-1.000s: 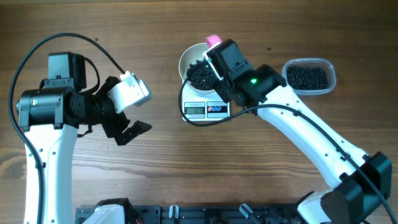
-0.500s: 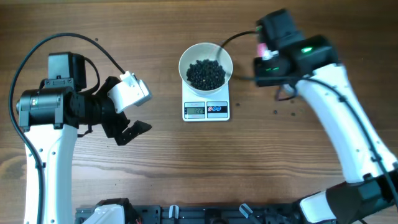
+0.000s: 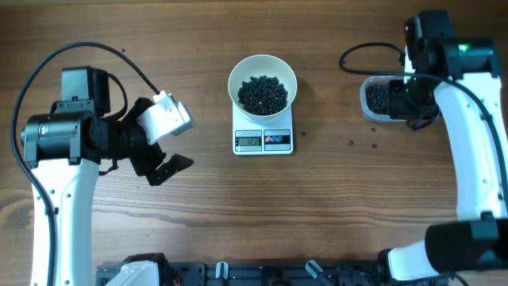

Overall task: Scoop item into bowl and weigh 150g on scale
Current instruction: 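Move the empty pink scoop right back to the bean container, then dip the pink scoop into the black beans and scoop, then carry the filled scoop left over the white bowl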

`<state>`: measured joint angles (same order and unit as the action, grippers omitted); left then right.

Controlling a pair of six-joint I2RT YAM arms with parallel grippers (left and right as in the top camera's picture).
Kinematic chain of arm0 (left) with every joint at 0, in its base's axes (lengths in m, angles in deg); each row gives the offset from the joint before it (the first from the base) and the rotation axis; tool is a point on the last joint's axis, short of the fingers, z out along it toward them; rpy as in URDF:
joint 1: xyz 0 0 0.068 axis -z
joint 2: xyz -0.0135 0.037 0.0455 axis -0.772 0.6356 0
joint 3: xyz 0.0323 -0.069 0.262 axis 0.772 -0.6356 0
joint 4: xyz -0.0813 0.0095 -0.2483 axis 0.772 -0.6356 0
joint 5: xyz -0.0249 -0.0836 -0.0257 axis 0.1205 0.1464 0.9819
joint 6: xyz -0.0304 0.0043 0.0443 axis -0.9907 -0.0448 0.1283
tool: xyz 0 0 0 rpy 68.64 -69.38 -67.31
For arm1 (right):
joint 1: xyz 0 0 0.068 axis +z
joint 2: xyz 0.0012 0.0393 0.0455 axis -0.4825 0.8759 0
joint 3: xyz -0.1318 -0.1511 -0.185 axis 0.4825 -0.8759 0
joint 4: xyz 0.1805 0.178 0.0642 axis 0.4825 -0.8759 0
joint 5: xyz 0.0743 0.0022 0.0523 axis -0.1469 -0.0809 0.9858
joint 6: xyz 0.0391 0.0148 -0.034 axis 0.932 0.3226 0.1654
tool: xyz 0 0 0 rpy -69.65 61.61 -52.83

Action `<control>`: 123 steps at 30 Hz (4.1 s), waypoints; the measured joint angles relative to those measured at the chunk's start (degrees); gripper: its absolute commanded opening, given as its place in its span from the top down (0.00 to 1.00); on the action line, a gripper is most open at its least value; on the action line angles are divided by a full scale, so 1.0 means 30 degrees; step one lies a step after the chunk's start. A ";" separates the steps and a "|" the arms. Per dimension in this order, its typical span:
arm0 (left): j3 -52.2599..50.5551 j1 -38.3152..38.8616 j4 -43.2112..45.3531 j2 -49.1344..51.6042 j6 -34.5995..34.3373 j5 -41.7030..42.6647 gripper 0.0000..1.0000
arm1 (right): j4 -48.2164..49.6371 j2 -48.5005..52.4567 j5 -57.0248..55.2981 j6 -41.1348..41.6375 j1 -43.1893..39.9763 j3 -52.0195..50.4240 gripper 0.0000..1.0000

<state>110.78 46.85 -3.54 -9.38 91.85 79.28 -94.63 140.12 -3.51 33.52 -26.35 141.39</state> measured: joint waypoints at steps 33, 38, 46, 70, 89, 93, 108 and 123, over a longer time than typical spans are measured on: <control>0.0000 0.0000 0.0000 0.0000 0.0000 0.0000 0.00 | 0.1275 0.6273 0.3264 -0.2718 -0.0867 -0.0124 0.96; 0.0000 0.0000 0.0000 0.0000 0.0000 0.0000 0.00 | 0.1253 0.6273 0.4860 -0.2725 -0.1931 -0.0124 0.96; 0.0000 0.0000 0.0000 0.0000 0.0000 0.0000 0.00 | 0.1027 0.6273 0.8298 -0.3322 -0.3978 -0.0124 0.96; 0.0000 0.0000 0.0000 0.0000 0.0000 0.0000 0.00 | 0.0357 0.6273 1.1788 -0.4510 -0.5996 -0.0124 0.96; 0.0000 0.0000 0.0000 0.0000 0.0000 0.0007 0.00 | -0.1115 0.6273 1.5067 -0.6543 -0.9245 -0.0124 0.96; 0.0000 0.0000 0.0000 0.0000 0.0000 0.0007 0.00 | -0.1384 0.6266 1.5890 -0.7213 -0.9719 -0.0124 0.96; 0.0000 0.0000 0.0000 0.0000 0.0007 0.0000 0.00 | -0.1807 0.3818 2.1041 -0.7715 -0.9151 -0.0138 0.95; 0.0000 0.0000 -0.0007 0.0000 0.0007 0.0007 0.00 | 0.2135 0.2754 2.2280 -0.5166 -0.1362 -0.0146 0.96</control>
<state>110.78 46.85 -3.56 -9.38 91.87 79.30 -88.22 148.39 63.33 18.02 -30.43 140.96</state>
